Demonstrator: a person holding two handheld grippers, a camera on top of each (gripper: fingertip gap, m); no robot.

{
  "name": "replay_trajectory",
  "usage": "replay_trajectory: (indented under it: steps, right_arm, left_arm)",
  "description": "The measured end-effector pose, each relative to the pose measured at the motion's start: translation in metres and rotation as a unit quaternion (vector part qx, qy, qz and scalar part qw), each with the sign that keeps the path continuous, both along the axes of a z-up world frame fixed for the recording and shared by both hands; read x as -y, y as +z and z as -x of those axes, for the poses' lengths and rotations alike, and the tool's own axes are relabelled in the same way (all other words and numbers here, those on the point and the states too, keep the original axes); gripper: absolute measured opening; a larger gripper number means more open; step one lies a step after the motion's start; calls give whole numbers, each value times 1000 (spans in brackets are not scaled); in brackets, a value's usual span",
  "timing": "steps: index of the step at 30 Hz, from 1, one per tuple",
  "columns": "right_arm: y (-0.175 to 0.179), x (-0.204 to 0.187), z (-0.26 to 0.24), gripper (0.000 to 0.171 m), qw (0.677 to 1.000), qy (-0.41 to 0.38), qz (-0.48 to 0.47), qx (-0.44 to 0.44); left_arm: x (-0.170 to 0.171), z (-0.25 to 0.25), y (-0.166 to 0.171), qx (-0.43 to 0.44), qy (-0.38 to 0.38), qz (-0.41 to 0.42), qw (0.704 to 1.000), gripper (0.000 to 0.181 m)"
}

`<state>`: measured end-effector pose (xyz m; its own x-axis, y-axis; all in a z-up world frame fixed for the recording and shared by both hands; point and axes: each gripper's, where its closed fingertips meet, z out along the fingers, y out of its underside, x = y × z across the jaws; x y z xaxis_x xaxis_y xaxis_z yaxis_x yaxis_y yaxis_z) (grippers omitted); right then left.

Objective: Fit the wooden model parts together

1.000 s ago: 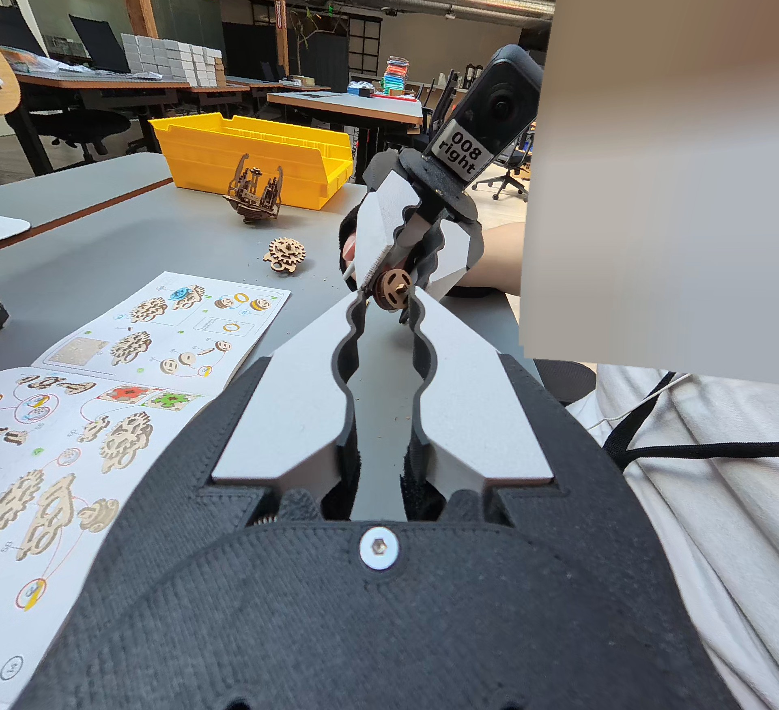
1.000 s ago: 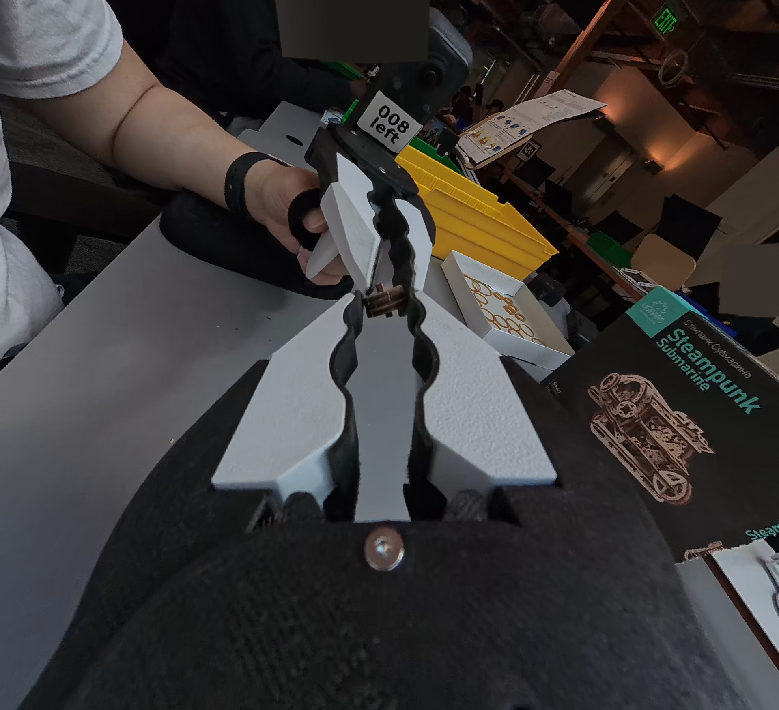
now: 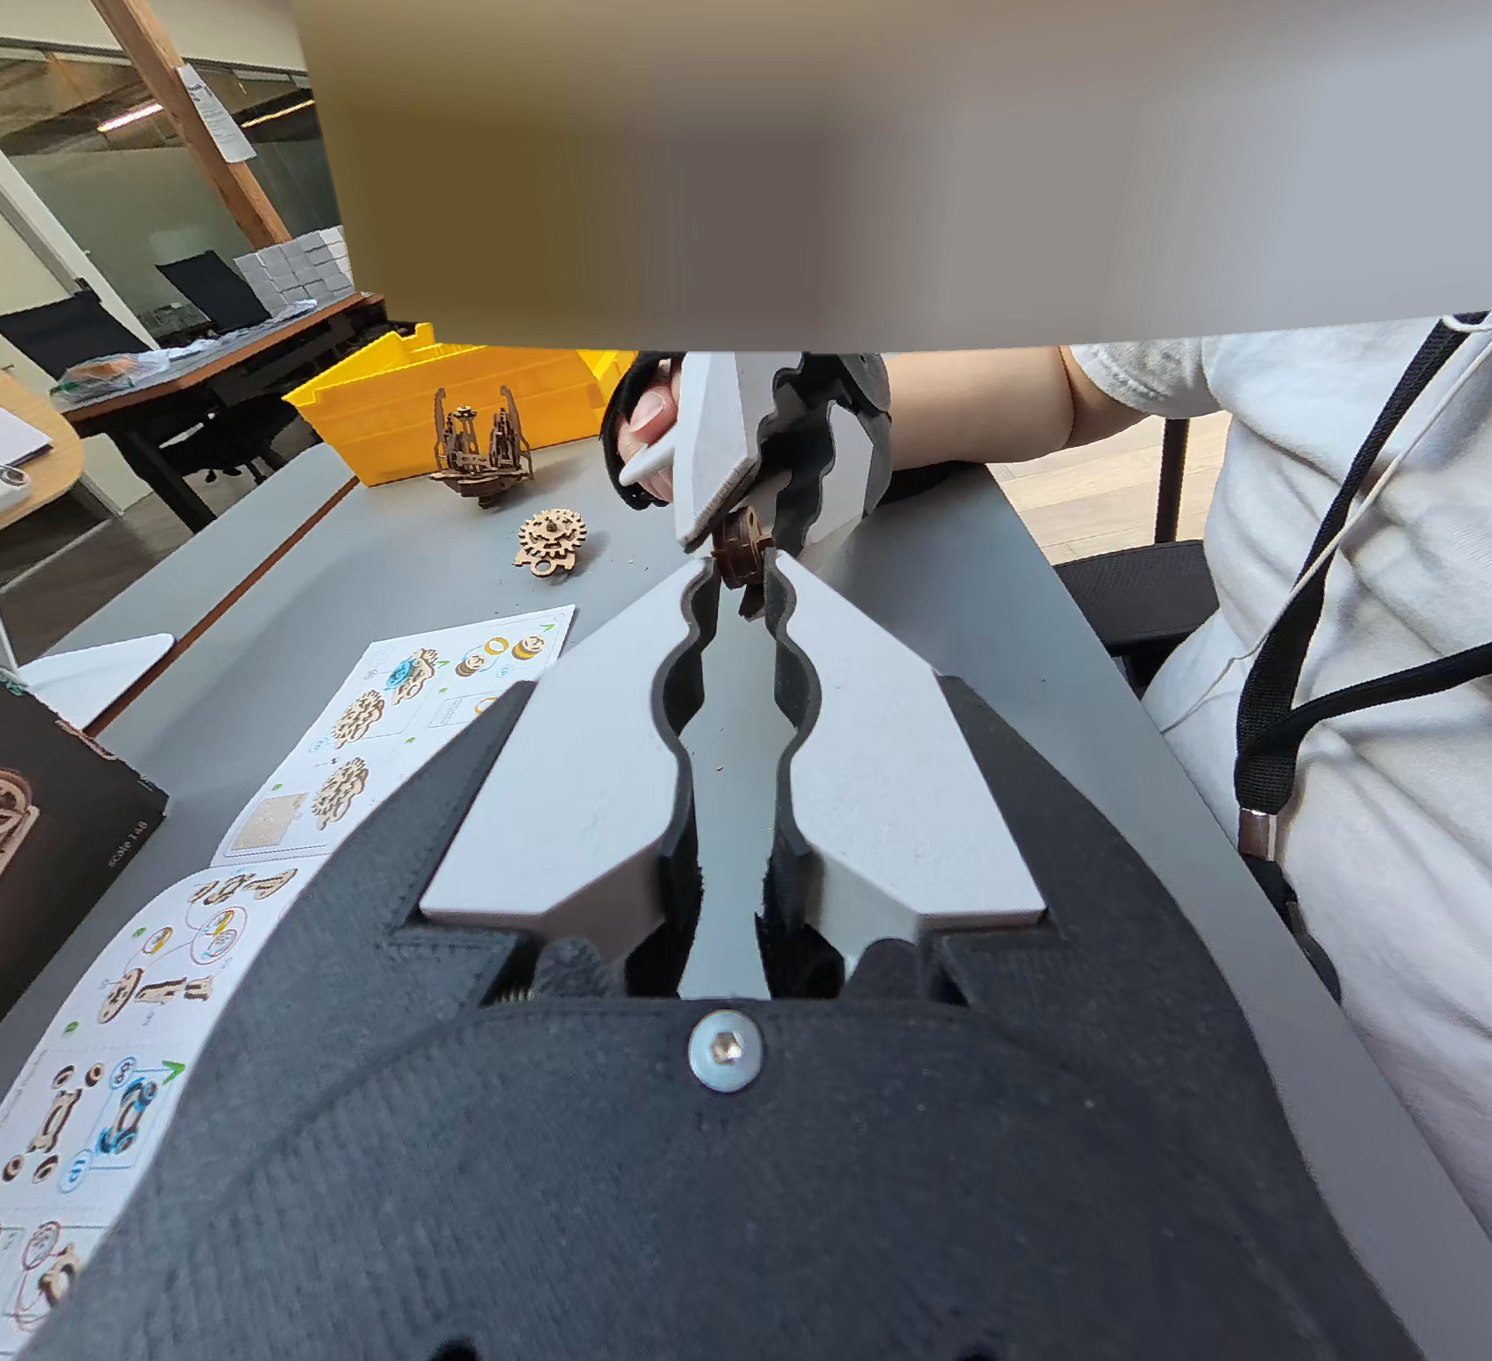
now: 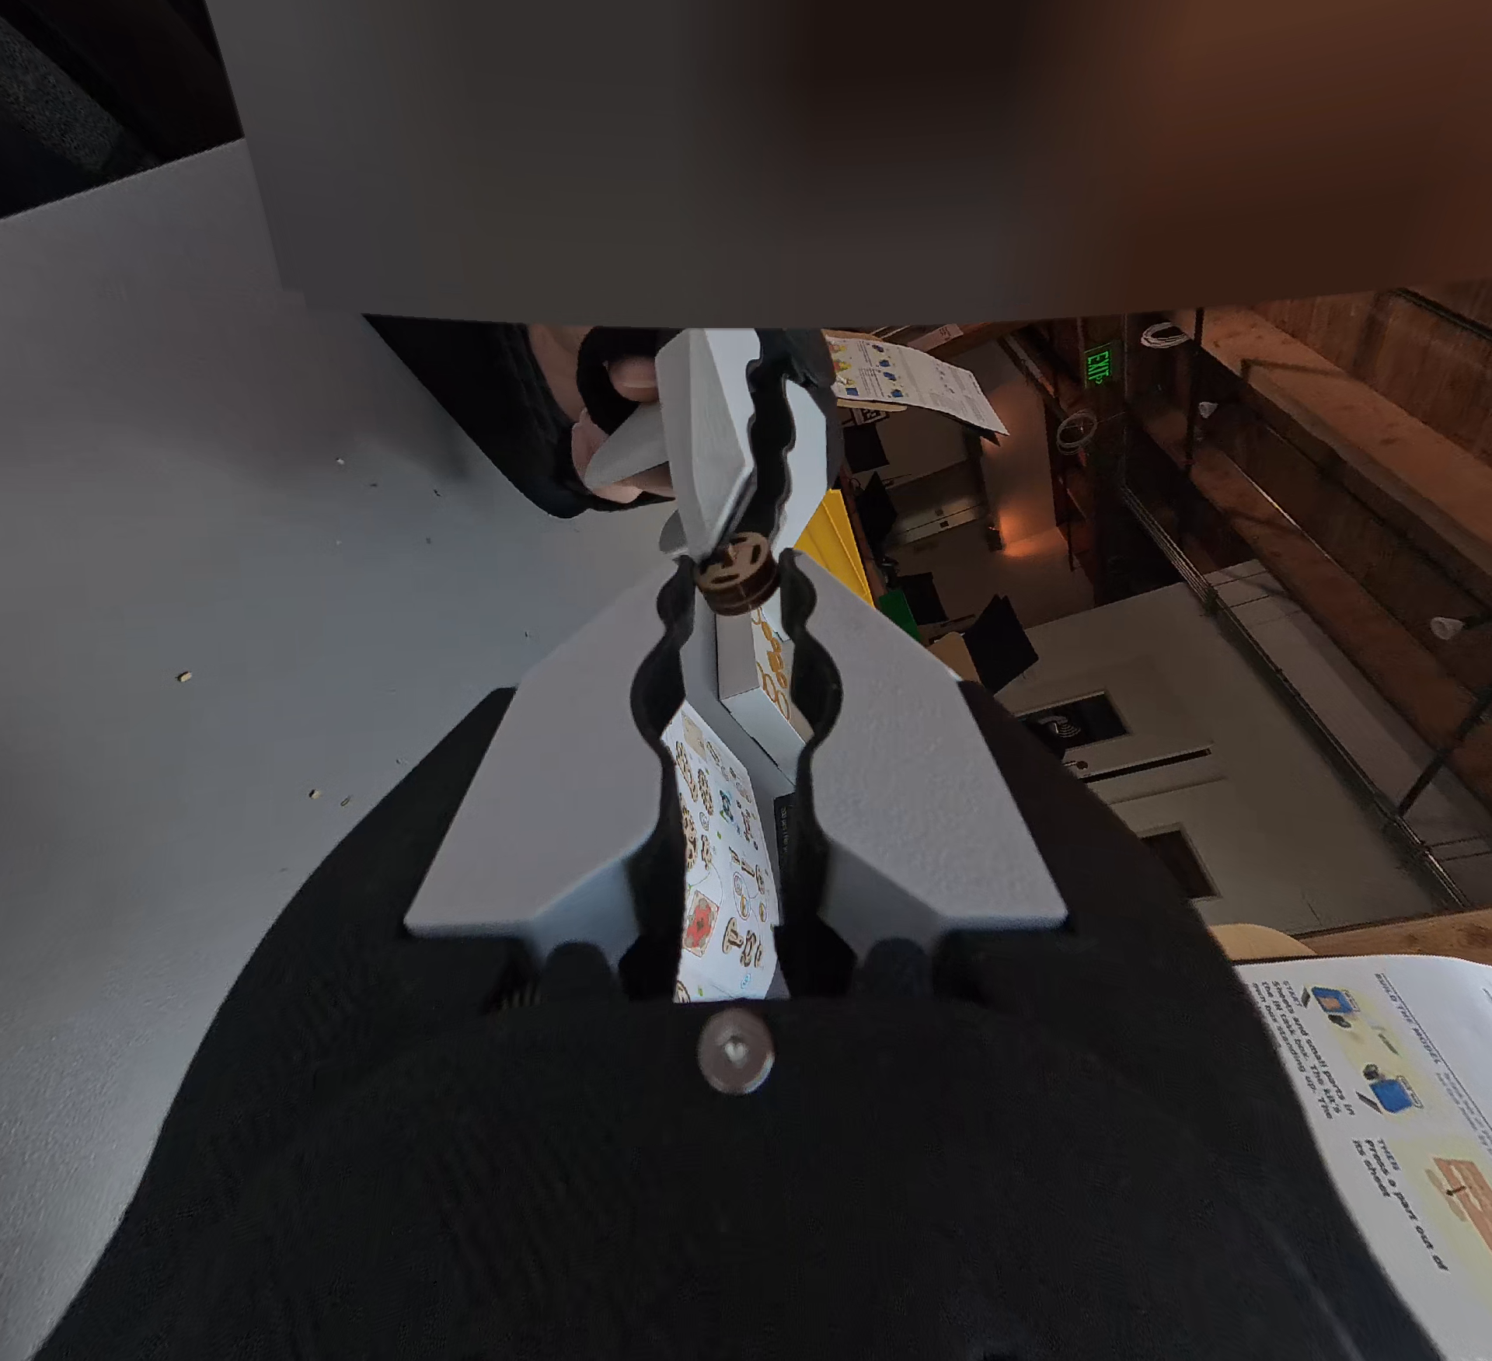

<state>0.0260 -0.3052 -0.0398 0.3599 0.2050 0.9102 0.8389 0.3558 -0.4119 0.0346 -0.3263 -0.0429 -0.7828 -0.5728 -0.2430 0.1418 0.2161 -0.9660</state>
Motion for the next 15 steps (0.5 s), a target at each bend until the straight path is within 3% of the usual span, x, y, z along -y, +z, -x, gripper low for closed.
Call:
replay_trajectory:
  steps: [7, 9, 12, 15]
  right_arm:
    - [1, -2, -3, 21, 1000, -15, -12, 12]
    - [2, -4, -4, 30, 1000, -21, -12, 2]
    - [2, -6, -11, 31, 999, -25, 8, -21]
    - [6, -1, -12, 30, 996, -3, 40, -77]
  left_arm:
    - [-3, -3, 1, 42, 33, -32, 998, 8]
    - [-9, -6, 5, 95, 69, -66, 991, 8]
    - [-21, -10, 7, 220, 142, -184, 947, 8]
    - [-20, -9, 3, 307, 164, -281, 894, 7]
